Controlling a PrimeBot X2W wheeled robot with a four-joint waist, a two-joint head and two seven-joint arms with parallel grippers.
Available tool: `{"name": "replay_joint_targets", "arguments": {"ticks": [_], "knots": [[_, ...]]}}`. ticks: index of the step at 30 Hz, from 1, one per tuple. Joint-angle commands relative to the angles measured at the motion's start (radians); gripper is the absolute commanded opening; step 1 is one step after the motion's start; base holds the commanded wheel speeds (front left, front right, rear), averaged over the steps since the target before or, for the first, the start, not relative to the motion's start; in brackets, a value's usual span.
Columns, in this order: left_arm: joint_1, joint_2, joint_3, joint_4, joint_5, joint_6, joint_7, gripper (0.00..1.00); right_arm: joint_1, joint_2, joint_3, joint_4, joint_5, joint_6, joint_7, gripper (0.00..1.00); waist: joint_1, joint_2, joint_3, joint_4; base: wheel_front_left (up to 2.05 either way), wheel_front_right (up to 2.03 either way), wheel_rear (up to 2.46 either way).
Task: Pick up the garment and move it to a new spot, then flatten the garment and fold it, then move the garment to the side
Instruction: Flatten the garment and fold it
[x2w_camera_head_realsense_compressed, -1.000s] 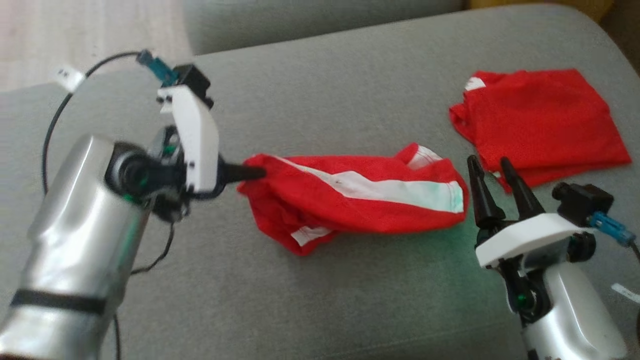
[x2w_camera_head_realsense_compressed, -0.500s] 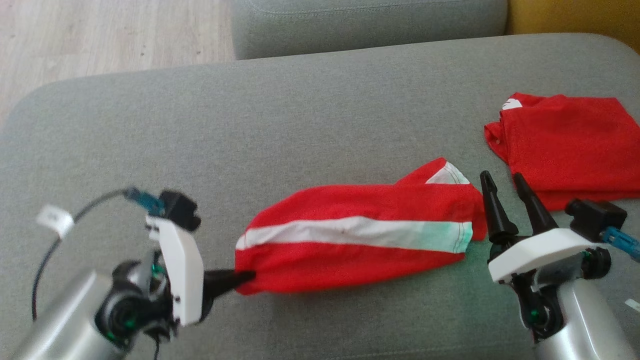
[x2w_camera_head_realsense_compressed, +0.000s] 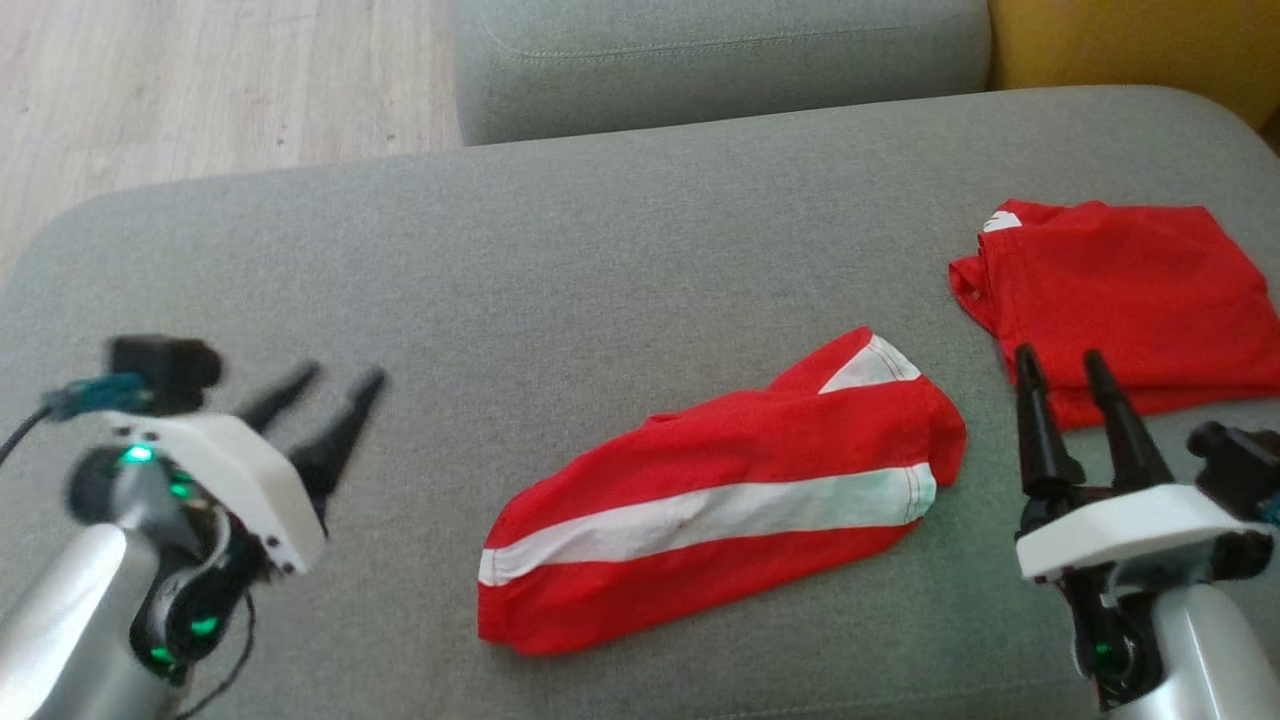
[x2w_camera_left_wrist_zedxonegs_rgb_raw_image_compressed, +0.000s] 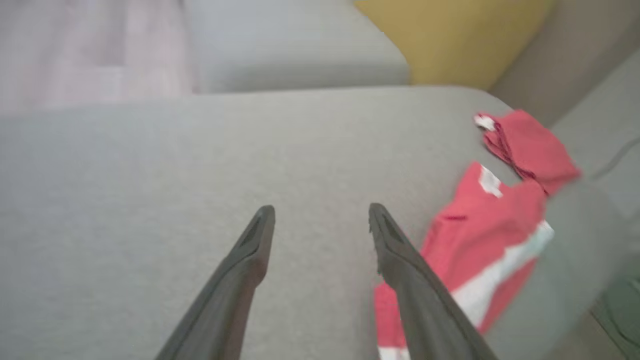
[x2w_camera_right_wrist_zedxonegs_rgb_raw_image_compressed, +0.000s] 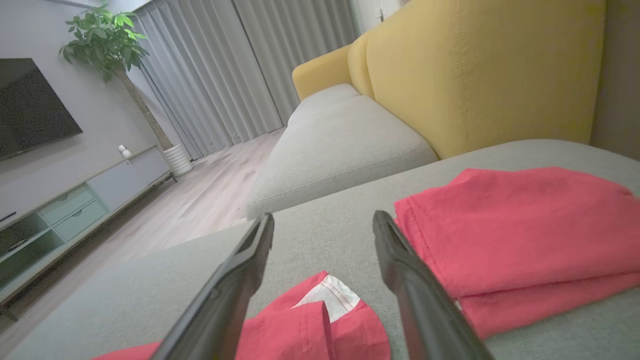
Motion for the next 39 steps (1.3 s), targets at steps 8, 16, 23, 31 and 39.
{"name": "replay_joint_targets", "arguments": {"ticks": [8, 16, 23, 31, 39], "knots": [[0.070, -0.033, 0.118, -0.070, 0.209, 0.219, -0.377, 1.00, 0.034, -0.028, 0.009, -0.083, -0.025, -0.001, -0.087, 1.00, 0.0000, 0.0000, -0.018, 0.014, 0.00, 0.00, 0.00], [0.202, -0.133, 0.134, -0.063, 0.354, 0.331, -0.537, 1.00, 0.094, -0.045, 0.042, -0.058, -0.070, -0.001, -0.114, 1.00, 0.0000, 0.0000, -0.033, 0.019, 0.00, 0.00, 0.00], [0.241, -0.196, 0.162, -0.069, 0.418, 0.296, -0.539, 1.00, 0.101, -0.046, 0.062, -0.026, -0.072, -0.001, -0.104, 1.00, 0.0000, 0.0000, -0.041, 0.024, 0.00, 0.00, 0.00], [0.243, -0.230, 0.185, -0.057, 0.456, 0.253, -0.539, 1.00, 0.093, -0.055, 0.069, -0.014, -0.076, -0.001, -0.082, 1.00, 0.0000, 0.0000, -0.046, 0.027, 0.00, 0.00, 0.00], [0.223, -0.202, 0.169, -0.013, 0.418, 0.184, -0.446, 1.00, 0.066, -0.082, 0.099, 0.003, -0.037, -0.001, 0.017, 1.00, 0.0000, 0.0000, -0.043, 0.029, 0.00, 0.00, 0.00]]}}
